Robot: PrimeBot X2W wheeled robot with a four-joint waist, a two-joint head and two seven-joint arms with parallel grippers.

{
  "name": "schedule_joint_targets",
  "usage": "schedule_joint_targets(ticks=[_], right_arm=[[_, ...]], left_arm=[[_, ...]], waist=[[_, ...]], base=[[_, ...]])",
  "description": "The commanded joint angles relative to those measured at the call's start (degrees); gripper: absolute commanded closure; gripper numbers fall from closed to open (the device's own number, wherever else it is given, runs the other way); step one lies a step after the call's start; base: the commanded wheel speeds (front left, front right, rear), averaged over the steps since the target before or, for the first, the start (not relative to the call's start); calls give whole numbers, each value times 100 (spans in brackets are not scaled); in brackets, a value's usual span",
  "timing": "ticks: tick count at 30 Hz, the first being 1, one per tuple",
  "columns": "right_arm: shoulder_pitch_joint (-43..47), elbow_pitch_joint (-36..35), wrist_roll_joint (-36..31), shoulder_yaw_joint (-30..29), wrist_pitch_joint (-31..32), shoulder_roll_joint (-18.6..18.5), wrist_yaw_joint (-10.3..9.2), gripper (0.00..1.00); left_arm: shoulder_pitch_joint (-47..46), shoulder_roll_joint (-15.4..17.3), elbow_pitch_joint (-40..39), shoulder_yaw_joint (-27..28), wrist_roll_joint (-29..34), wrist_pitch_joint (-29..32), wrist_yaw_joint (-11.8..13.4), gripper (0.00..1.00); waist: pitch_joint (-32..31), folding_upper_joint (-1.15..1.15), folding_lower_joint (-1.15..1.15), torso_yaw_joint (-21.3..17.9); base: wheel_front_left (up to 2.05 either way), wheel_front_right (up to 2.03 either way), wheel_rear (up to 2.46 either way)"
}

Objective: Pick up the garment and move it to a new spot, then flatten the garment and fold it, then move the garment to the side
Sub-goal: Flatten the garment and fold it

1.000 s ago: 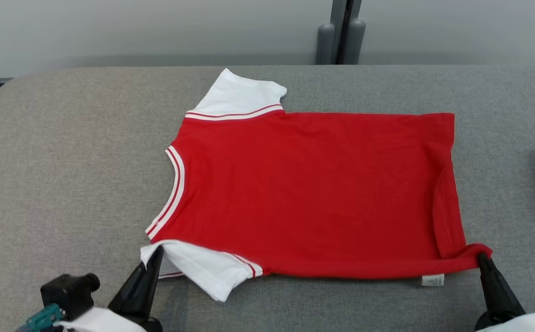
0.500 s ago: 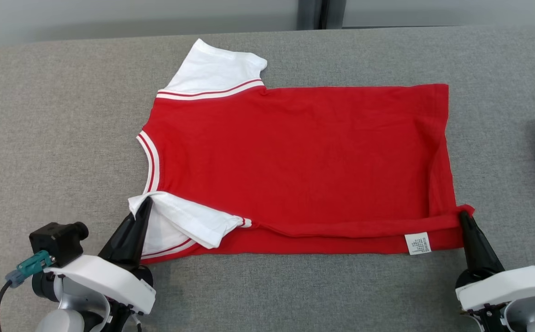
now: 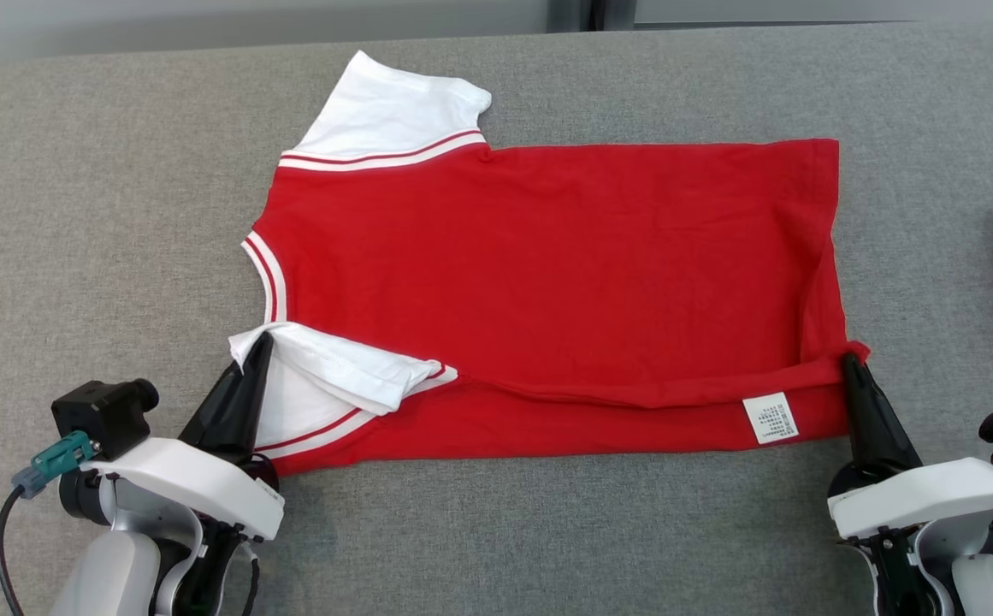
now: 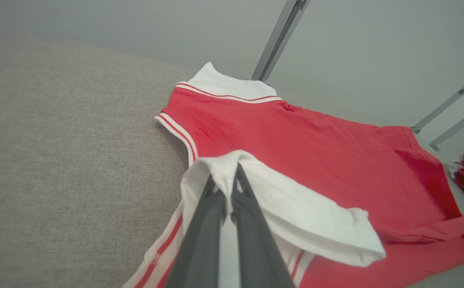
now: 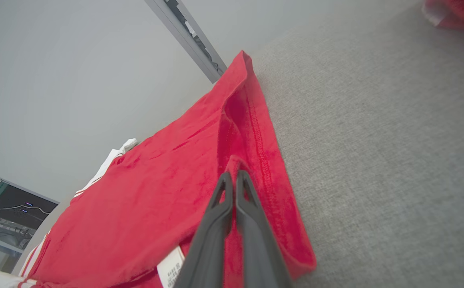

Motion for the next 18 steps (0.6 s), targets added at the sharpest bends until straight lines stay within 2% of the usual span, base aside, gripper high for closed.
schedule_joint_targets(ticks=[1, 3, 4, 5, 6, 11, 13, 18], right_arm=[[-72, 44, 17, -7, -51, -33, 3, 100], [-113, 91, 32, 3, -95, -55, 3, 69], [-134, 100, 7, 49, -127, -85, 3, 51], [-148, 119, -6, 88, -164, -99, 3, 22], [-155, 113, -22, 149, -218, -119, 3, 0], [-81, 19, -337, 303, -642, -318, 3, 0], [-30, -61, -555, 340, -808, -396, 3, 0], [56, -383, -1325, 211, -1048, -524, 3, 0]], left_arm=[[-121, -3, 44, 8, -23, -62, -32, 100], [-197, -16, 158, -14, -42, -126, -61, 98], [-223, -15, 217, -30, -32, -160, -65, 74], [-250, -22, 277, -48, -23, -194, -73, 38], [-277, -12, 329, -59, 31, -246, -67, 0], [-246, 25, 463, -63, 362, -728, 92, 0], [-174, 84, 413, -48, 615, -1003, 258, 0], [-16, -29, 10, 42, 1018, -1352, 638, 0]], waist=[[5, 0, 0, 5], [6, 0, 0, 21], [6, 0, 0, 27], [2, 0, 0, 34], [-5, 0, 0, 38], [-99, 0, 0, 31], [-165, 0, 0, 18], [-323, 0, 0, 10]], base=[[0, 0, 0], [0, 0, 0], [0, 0, 0], [0, 0, 0], [0, 0, 0], [0, 0, 0], [0, 0, 0], [0, 0, 0]])
